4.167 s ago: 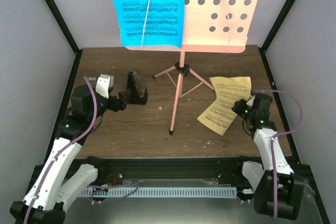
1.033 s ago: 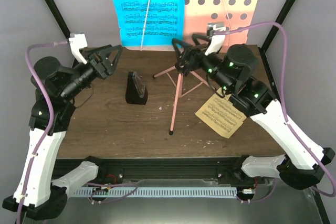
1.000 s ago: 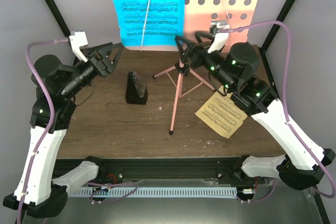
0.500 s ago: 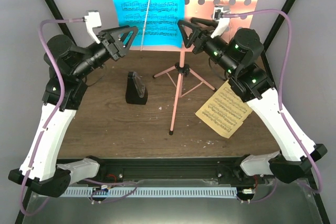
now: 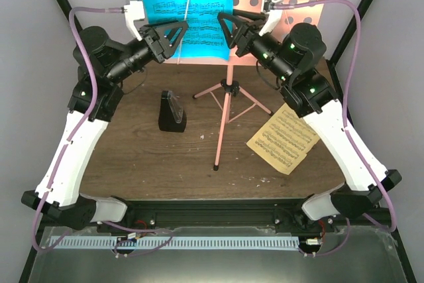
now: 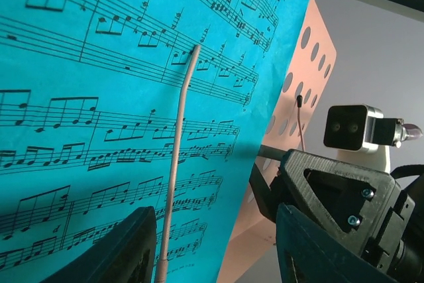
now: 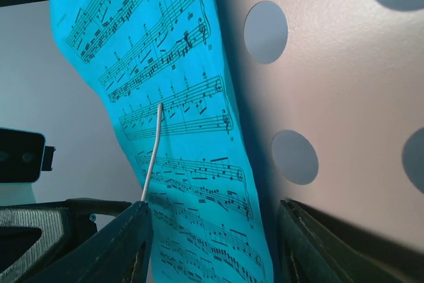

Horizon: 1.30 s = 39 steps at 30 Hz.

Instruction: Pack up the instrument practice props

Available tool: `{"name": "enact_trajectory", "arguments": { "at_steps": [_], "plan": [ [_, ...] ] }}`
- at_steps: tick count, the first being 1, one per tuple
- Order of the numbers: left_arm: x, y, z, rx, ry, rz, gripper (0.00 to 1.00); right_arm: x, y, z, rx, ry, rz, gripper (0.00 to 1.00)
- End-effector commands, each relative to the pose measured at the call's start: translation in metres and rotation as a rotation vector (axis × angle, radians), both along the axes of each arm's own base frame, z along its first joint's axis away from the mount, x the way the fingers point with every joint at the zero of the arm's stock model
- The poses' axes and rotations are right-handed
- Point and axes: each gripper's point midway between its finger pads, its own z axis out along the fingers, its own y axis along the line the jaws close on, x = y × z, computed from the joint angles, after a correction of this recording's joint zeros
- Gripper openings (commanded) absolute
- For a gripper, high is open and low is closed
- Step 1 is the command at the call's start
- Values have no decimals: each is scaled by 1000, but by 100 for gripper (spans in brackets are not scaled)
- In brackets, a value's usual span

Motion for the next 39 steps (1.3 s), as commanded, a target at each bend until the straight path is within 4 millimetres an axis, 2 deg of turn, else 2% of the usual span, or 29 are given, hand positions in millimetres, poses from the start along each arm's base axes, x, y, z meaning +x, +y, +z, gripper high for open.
{"name": "enact_trajectory", "arguments": {
  "at_steps": [1, 6, 9, 12, 17, 19, 25, 27, 28, 33, 39],
  "plan": [
    [-2, -3, 7, -18, -30, -10, 51, -4, -2, 21, 28, -54, 11, 51],
    [1, -14, 5, -18, -26, -47, 46, -3, 4, 22, 17, -67, 34, 45],
    [1, -15, 5, -14, -28, -47, 39, 0, 6, 22, 15, -72, 29, 38],
    [5, -12, 2, -4, -23, -17, 37, 0, 8, 23, 16, -81, 38, 35],
    [10, -18, 0, 13, -14, -23, 35, 3, 6, 23, 19, -79, 20, 33],
    [15, -16, -8, 41, 3, 16, 35, 3, 5, 22, 15, -78, 16, 33],
    [12, -9, -3, 43, -15, 58, 36, 3, 4, 21, 14, -79, 11, 32],
    [13, -11, -8, 59, -6, 64, 36, 3, 4, 21, 15, -80, 7, 32],
    [10, -9, 1, 56, -24, 71, 36, 4, 4, 20, 13, -79, 6, 31],
    [11, -6, 0, 69, -23, 98, 37, 4, 3, 19, 13, -78, -2, 29],
    [10, -21, 0, 66, -27, 27, 29, 4, 2, 19, 14, -81, -7, 27]
  ]
}}
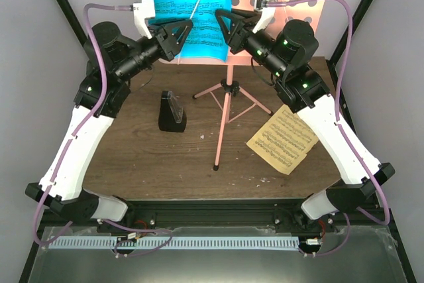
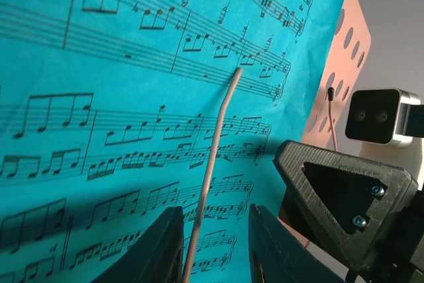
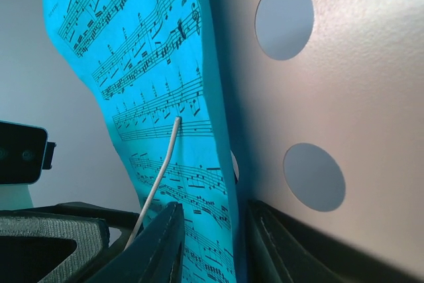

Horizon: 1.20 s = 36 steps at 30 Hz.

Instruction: Pack up the instrument practice props

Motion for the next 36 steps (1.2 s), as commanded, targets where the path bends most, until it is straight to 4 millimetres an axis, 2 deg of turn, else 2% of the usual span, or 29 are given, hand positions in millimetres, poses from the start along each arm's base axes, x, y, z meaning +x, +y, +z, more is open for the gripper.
{"name": "enact_trajectory", "arguments": {
  "at_steps": [1, 4, 8, 13, 18, 23, 32, 36],
  "plan": [
    [-6, -11, 10, 3, -34, -51, 29, -8, -11, 21, 31, -56, -21, 26],
    [-6, -15, 9, 8, -34, -65, 28, -8, -10, 20, 28, -58, -18, 26],
    [-4, -12, 8, 10, -38, -38, 24, -8, -10, 19, 24, -62, -17, 26],
    [-2, -11, 7, 7, -40, -27, 23, -8, -10, 20, 21, -71, -23, 20],
    [3, -16, 0, 25, -12, -37, 28, -7, -12, 18, 15, -69, -35, 14],
    [6, -19, -4, 25, 2, -42, 31, -7, -14, 17, 7, -67, -52, 12],
    [1, -17, 0, 8, -50, -43, 2, -10, -20, 19, 13, -80, -67, 1],
    [0, -19, -7, 28, -77, -52, 0, -9, -22, 17, 11, -76, -84, 1]
  ]
}}
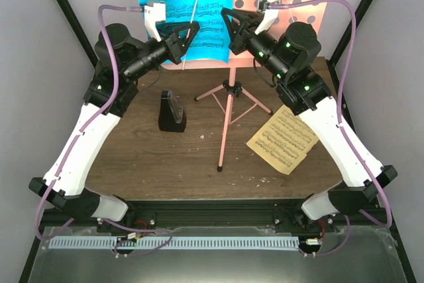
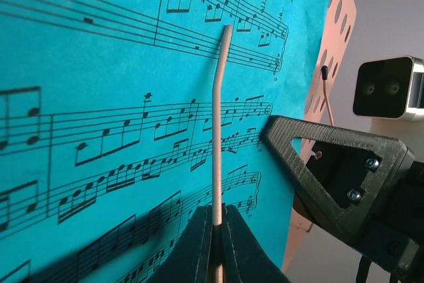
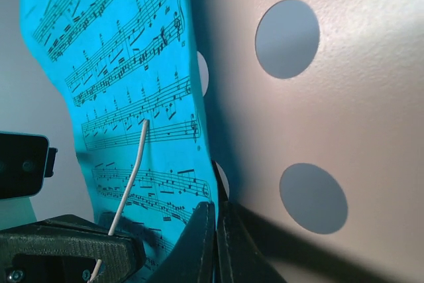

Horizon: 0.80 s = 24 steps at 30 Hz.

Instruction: Pack up the instrument practice props

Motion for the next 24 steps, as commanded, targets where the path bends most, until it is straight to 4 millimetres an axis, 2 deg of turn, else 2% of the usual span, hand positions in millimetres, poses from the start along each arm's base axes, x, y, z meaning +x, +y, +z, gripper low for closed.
{"name": "enact_trajectory", "arguments": {
  "at_steps": [1, 5, 12, 20, 24],
  "plan": [
    [-5, 0, 2, -11, -32, -11, 0, -8, -15, 15, 26, -40, -37, 1],
    [-11, -6, 2, 6, -79, -58, 0, -9, -16, 15, 29, -37, -42, 1],
    [-20, -5, 3, 17, -158, -75, 0, -6, -22, 14, 33, -22, -75, 1],
    [-19, -3, 1, 21, -159, -58, 0, -8, -29, 15, 37, -25, -102, 1],
    [-14, -1, 0, 21, -140, -28, 0, -32, -49, 26, 77, -122, -128, 1]
  ]
}}
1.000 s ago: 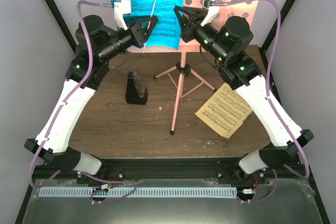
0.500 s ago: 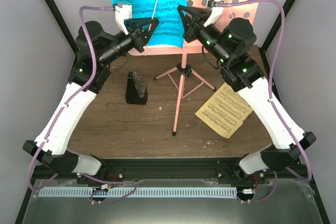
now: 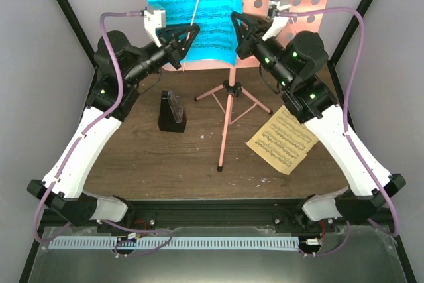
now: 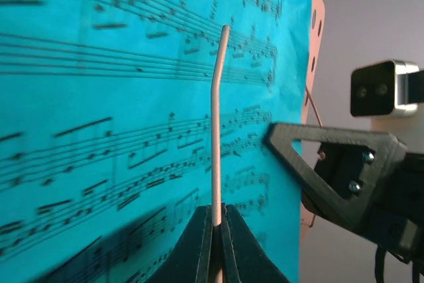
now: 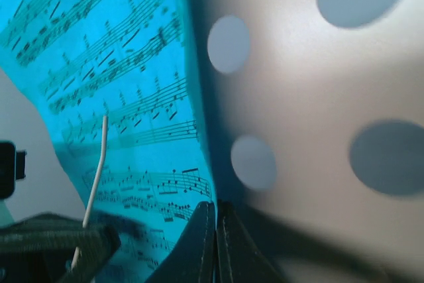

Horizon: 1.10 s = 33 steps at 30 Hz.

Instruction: Pack up the instrument practice props

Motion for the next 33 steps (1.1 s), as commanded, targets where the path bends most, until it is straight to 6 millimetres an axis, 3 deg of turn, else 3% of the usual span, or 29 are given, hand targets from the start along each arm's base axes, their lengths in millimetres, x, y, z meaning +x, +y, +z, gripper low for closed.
{"name": "enact_trajectory", "arguments": {
  "at_steps": [1, 10, 12, 15, 19, 27, 29, 33],
  "plan": [
    [-3, 3, -1, 3, 15, 11, 0, -33, -38, 28, 61, -135, -80, 1],
    [13, 4, -7, -5, 102, 57, 1, -96, -130, 43, 162, -279, -346, 1],
    [13, 1, -6, -7, 108, 40, 6, -107, -149, 42, 181, -292, -404, 1],
    [12, -1, -6, -8, 111, 27, 15, -121, -160, 41, 184, -312, -421, 1],
    [7, 1, -3, -12, 108, 22, 32, -140, -156, 44, 135, -349, -354, 1],
    [-24, 16, 7, -5, 75, 10, 70, -189, -153, 40, 75, -366, -176, 1],
    [-37, 20, 8, 14, 58, -7, 79, -191, -145, 29, 66, -332, -117, 1],
    [-59, 36, 1, 72, 77, 15, 83, -172, -116, -16, -1, -172, -6, 1]
  ]
}}
